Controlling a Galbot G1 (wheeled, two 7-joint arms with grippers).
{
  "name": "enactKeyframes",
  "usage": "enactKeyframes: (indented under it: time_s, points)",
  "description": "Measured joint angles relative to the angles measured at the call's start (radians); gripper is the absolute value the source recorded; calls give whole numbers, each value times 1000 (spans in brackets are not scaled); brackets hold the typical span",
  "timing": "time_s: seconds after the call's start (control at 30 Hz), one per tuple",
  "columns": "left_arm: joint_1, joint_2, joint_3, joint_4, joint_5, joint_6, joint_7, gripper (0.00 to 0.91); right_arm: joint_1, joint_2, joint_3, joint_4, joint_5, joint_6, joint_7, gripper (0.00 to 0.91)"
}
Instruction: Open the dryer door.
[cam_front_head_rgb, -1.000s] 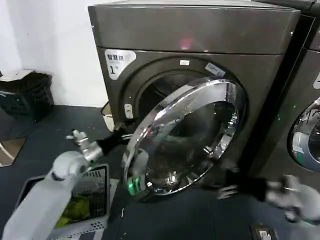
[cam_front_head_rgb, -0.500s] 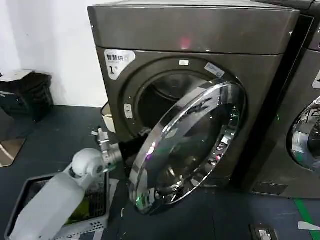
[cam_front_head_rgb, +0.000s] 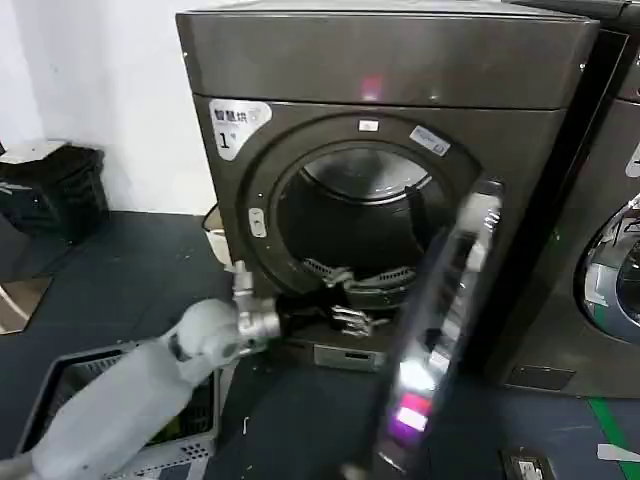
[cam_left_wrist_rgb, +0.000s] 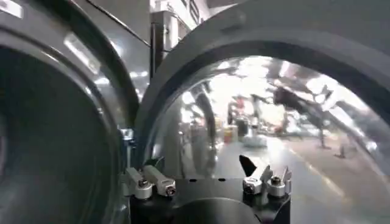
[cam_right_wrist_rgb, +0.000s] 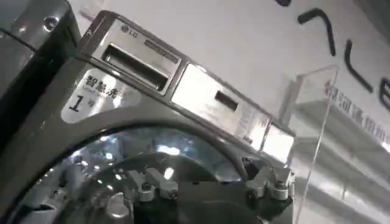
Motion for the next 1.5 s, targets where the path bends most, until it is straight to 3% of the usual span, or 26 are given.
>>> enactKeyframes:
  time_s: [0.2, 0.3, 0.37, 0.67, 0.8, 0.97, 1.3, 1.4, 1.5]
  points:
    - [-74, -107, 96, 58, 51, -31, -4, 907, -20, -24, 86, -3, 118, -53, 67, 907]
    - [-106, -156, 142, 87, 66, -41, -18, 907, -33, -35, 132, 2, 147, -123, 133, 907]
    - [-127, -187, 172, 108, 88, -59, -22, 907, -33, -45, 157, -7, 148, -150, 172, 907]
    - [-195, -319, 261, 207, 85, -77, -56, 907, -76, -76, 280, -65, 122, -166, 275, 907]
    - [-216, -371, 283, 246, 91, -77, -95, 907, -118, -106, 371, -93, 85, -242, 231, 907]
    - [-245, -427, 314, 289, 92, -74, -143, 907, -176, -137, 501, -145, -1, -254, 229, 907]
    - [-274, -469, 324, 325, 87, -116, -176, 907, -219, -143, 625, -199, 13, -233, 194, 907]
    - [-270, -450, 326, 318, 160, -110, -215, 907, -219, -156, 650, -217, 0, -225, 179, 907]
    - [-253, -420, 324, 299, 189, -165, -237, 907, -226, -176, 680, -249, -26, -206, 179, 907]
